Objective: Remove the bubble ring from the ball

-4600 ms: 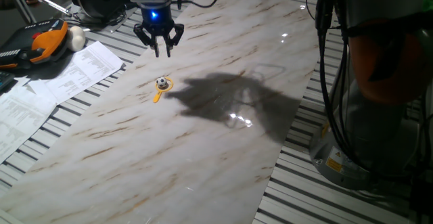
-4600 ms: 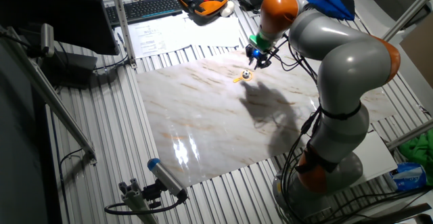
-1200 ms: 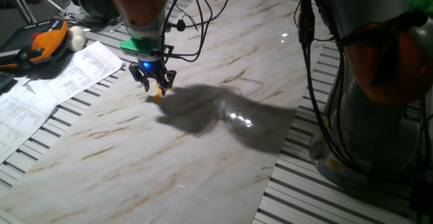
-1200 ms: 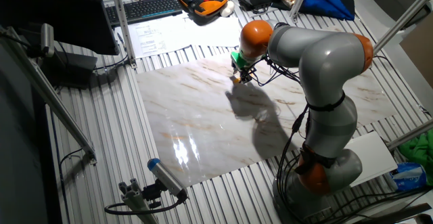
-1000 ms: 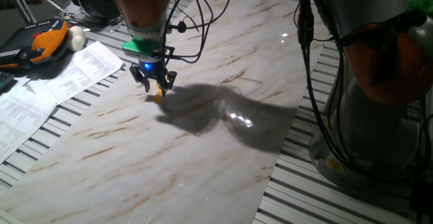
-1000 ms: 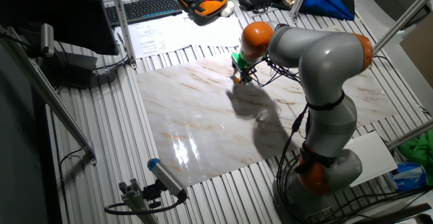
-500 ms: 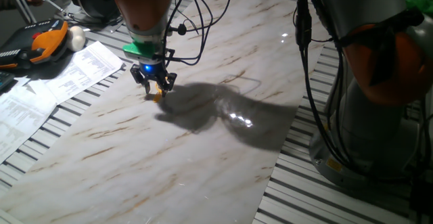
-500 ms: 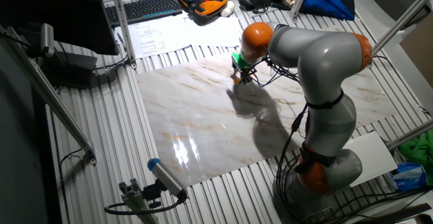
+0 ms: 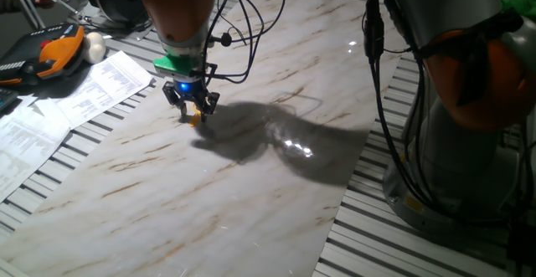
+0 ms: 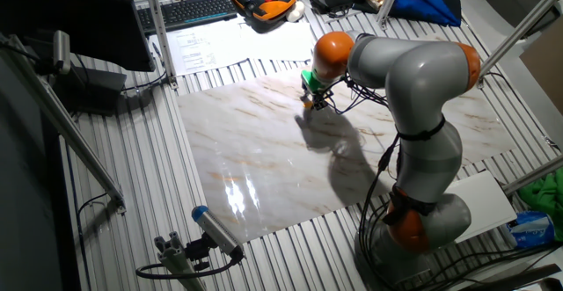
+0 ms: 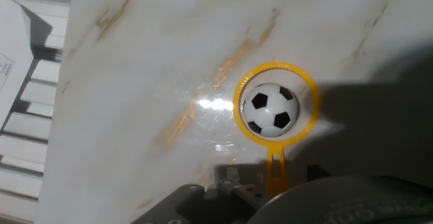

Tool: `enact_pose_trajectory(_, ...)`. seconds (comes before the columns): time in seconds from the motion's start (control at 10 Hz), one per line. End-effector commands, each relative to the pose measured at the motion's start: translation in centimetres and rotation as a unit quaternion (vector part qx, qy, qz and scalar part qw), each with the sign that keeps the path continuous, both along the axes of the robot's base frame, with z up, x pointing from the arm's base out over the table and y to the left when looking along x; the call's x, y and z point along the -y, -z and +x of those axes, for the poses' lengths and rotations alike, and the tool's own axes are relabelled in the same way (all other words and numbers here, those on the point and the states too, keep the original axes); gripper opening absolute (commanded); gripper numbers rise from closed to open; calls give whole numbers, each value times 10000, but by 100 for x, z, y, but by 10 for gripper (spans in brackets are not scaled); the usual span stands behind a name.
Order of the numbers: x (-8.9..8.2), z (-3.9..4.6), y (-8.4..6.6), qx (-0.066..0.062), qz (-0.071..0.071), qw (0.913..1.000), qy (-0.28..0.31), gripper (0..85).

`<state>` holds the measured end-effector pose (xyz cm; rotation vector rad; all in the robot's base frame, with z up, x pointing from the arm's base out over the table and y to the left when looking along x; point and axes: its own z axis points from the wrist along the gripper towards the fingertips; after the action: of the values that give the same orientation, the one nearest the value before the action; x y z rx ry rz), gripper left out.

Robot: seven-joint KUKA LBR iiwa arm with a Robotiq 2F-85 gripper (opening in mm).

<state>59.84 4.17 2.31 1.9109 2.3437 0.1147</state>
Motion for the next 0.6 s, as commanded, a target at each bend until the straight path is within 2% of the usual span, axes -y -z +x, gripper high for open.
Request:
enact_pose_trajectory(0.0, 3, 1, 7, -2, -11, 10000, 1, 510)
enact_pose_trajectory(0.4, 7, 3, 23, -65, -35, 10000, -66, 510)
enact_pose_trajectory(0.5, 6, 1, 19, -80, -46, 9999, -89, 340)
